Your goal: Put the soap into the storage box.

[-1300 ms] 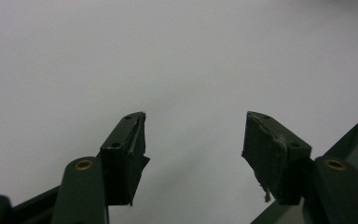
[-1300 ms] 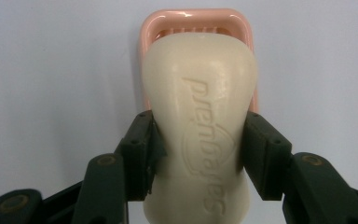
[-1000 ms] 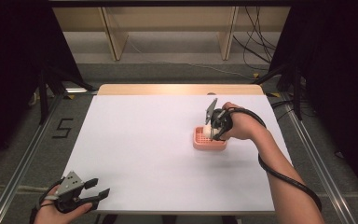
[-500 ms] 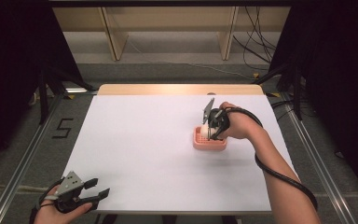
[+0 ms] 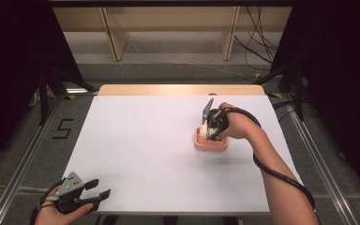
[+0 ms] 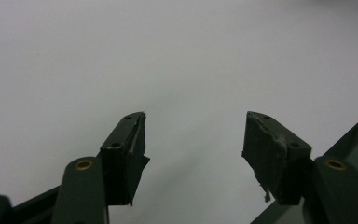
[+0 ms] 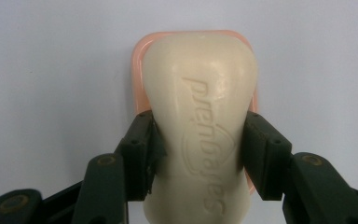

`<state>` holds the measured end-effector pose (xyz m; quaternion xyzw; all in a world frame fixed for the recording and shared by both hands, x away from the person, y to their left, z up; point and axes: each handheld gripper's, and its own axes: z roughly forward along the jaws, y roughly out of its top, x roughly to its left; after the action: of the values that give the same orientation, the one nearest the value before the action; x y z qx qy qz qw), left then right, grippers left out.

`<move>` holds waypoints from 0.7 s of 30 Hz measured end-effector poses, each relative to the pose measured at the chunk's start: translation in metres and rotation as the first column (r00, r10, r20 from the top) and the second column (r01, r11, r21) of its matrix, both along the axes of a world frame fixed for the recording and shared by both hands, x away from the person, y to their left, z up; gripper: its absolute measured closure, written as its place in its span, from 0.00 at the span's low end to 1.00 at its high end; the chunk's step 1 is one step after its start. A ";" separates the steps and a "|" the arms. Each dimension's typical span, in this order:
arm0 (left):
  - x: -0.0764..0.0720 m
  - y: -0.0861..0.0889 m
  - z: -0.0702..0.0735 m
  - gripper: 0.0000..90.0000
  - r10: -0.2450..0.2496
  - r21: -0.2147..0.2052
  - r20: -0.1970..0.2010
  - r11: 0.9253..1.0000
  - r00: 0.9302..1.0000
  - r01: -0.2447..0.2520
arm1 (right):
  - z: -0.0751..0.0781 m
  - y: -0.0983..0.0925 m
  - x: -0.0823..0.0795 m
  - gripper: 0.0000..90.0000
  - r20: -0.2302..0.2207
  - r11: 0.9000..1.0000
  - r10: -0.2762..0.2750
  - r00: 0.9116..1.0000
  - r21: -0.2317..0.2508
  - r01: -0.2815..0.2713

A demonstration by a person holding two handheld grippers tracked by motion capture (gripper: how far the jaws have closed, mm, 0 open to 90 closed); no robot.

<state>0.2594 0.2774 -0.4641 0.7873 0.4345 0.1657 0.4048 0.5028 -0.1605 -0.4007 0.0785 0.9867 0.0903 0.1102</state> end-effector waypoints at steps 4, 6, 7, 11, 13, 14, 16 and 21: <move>0.000 -0.001 -0.001 0.43 0.007 -0.018 -0.002 1.000 1.000 -0.007 | -0.002 0.000 -0.001 0.56 -0.008 1.000 -0.029 1.000 -0.001 0.029; 0.000 -0.001 -0.001 0.43 0.003 -0.025 0.000 1.000 1.000 -0.003 | -0.004 0.001 0.002 0.56 -0.007 1.000 -0.006 1.000 0.009 0.006; 0.000 -0.001 -0.001 0.43 0.006 -0.021 -0.001 1.000 1.000 -0.006 | -0.006 0.001 0.003 0.56 -0.006 1.000 0.006 1.000 0.007 -0.006; 0.000 0.000 0.000 0.43 0.001 -0.005 0.008 1.000 1.000 -0.001 | -0.007 0.003 0.002 0.56 -0.015 0.999 -0.033 0.999 0.000 0.033; 0.000 0.000 0.000 0.43 -0.001 -0.011 0.010 1.000 1.000 0.001 | -0.007 0.004 0.003 0.56 -0.019 0.999 -0.034 0.999 -0.002 0.034; 0.000 0.000 0.000 0.43 0.002 -0.006 0.008 1.000 1.000 -0.002 | -0.007 0.005 0.003 0.56 -0.020 0.999 -0.043 0.999 -0.005 0.043; 0.000 0.000 0.000 0.43 0.002 -0.005 0.008 1.000 1.000 -0.002 | -0.008 0.005 0.003 0.56 -0.017 0.999 -0.036 0.999 -0.010 0.035; 0.000 0.000 0.000 0.43 0.001 -0.005 0.008 1.000 1.000 -0.001 | -0.012 0.006 0.006 0.56 -0.021 1.000 -0.026 0.999 -0.010 0.026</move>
<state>0.2594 0.2770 -0.4641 0.7854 0.4337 0.1682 0.4083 0.5084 -0.1546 -0.4128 0.0917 0.9871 0.0831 0.1013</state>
